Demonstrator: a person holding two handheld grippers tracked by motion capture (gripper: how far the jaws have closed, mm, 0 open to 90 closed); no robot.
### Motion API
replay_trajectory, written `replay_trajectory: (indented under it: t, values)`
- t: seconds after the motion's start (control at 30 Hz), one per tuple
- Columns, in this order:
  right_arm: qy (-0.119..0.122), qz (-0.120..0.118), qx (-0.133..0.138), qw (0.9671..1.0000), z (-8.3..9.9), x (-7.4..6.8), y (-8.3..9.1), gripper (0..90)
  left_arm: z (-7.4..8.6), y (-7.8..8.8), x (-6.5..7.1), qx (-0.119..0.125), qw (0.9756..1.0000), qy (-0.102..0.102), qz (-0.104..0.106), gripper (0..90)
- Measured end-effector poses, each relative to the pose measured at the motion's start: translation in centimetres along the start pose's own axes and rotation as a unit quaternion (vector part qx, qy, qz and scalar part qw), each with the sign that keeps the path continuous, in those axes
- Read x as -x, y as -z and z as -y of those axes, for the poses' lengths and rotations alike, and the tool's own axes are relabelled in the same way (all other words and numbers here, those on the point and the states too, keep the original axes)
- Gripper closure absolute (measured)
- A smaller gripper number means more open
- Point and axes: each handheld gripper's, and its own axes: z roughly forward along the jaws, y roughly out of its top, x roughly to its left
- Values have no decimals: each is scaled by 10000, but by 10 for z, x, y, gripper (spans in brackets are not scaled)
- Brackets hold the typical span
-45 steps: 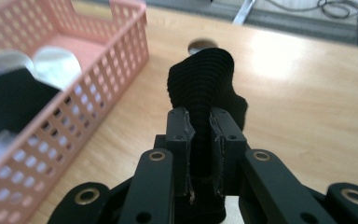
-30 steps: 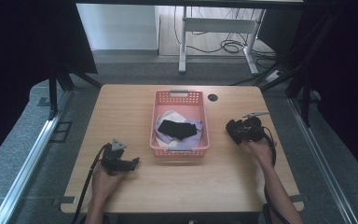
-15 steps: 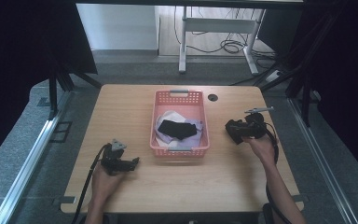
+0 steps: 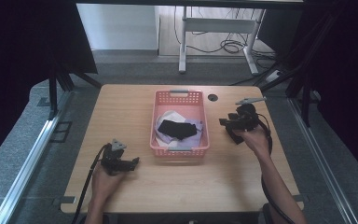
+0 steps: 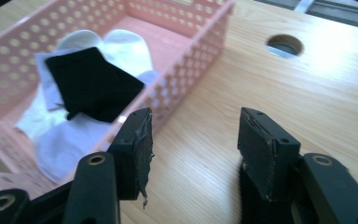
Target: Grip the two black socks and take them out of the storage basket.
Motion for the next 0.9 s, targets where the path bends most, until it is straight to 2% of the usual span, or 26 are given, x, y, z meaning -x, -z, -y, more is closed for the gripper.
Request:
replay_trajectory:
  t: [0.07,0.2,0.27,0.53,0.8,0.9]
  values:
    - [106,-138,-1,9998,-9,-10,-5,433,0,0,0,-2,10000,-4,0,121]
    - [229,-198,6,9995,-16,-18,-11,433,0,0,0,-3,10000,-3,0,121]
    - [361,-272,0,9990,-23,-28,-18,430,0,0,0,-5,10000,-5,1,121]
    - [616,-469,-76,9970,-37,-52,-40,428,0,0,0,-5,10000,-5,-2,121]
    - [775,-620,-150,9949,-46,-70,-58,426,0,0,0,-4,10000,-3,-1,121]
    - [770,-800,-139,9937,-50,-79,-70,420,0,0,0,-5,10000,-3,1,121]
